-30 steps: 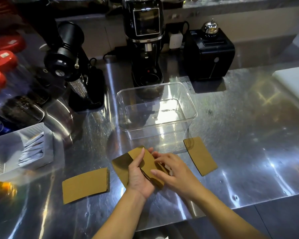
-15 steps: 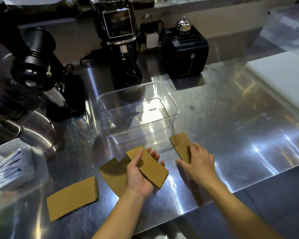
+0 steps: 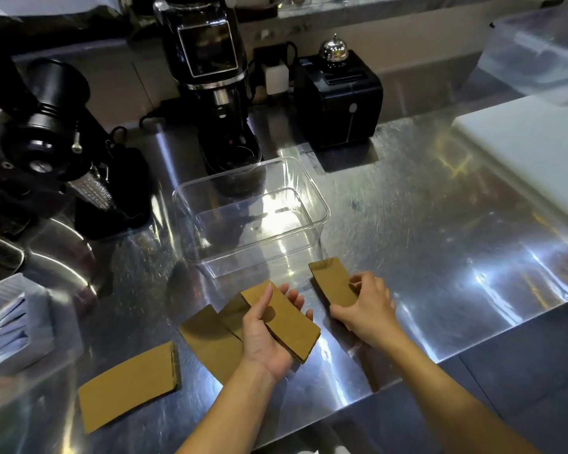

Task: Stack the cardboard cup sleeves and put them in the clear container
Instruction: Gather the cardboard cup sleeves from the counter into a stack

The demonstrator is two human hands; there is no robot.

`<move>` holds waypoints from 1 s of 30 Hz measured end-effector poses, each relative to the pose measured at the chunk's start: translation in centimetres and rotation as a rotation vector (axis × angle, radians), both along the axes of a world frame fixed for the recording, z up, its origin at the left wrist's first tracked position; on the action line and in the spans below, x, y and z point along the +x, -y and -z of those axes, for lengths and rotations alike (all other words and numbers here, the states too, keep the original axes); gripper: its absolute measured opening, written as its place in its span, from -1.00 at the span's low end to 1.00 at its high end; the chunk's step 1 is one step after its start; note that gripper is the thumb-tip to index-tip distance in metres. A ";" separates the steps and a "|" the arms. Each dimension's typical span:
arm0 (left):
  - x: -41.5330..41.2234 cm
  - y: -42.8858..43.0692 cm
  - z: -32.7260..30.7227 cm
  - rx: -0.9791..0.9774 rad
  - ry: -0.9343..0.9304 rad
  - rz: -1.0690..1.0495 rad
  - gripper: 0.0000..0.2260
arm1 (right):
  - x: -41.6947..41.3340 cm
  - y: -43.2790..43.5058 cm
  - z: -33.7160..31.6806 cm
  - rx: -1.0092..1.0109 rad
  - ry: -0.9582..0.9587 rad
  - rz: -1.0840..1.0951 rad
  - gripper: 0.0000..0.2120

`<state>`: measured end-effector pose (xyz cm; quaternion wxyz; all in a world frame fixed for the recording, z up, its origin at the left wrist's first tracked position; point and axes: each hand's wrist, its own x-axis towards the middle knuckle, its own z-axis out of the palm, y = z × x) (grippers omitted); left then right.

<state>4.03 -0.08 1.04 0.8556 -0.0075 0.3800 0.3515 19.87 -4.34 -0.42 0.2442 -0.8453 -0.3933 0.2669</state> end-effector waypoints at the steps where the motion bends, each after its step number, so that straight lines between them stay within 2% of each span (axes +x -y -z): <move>1: -0.1 0.0 0.0 0.010 0.000 -0.006 -0.70 | -0.3 0.0 -0.4 0.048 -0.109 0.002 -0.45; 3: -0.2 -0.1 0.1 0.029 0.035 -0.006 -0.69 | -1.4 -0.1 -1.3 0.142 -0.278 -0.017 -0.50; 7: -0.6 0.0 -0.3 0.086 0.127 0.070 -0.63 | -4.0 -0.3 -3.4 0.226 -0.412 -0.161 -0.57; 10: -0.9 0.0 -0.6 0.114 0.144 0.041 -0.59 | -5.6 -0.3 -4.0 0.234 -0.415 -0.251 -0.61; 14: -1.4 0.0 -1.0 0.150 0.138 0.028 -0.41 | -6.9 -0.4 -3.8 0.221 -0.307 -0.353 -0.66; 19: -2.5 -0.2 -0.9 0.115 0.072 -0.040 -0.63 | -7.7 -0.6 -4.0 0.232 -0.239 -0.482 -0.66; 24: -4.2 -0.2 -0.7 0.102 0.100 -0.123 -0.80 | -8.2 -1.0 -4.3 0.232 -0.228 -0.640 -0.71; 28: -6.1 -0.9 -0.7 0.186 0.099 -0.213 -0.82 | -8.6 -1.6 -3.9 0.278 -0.229 -0.542 -0.80; 30: -7.4 -1.3 -0.7 0.212 0.070 -0.271 -0.81 | -8.7 -1.8 -3.4 0.275 -0.183 -0.490 -0.77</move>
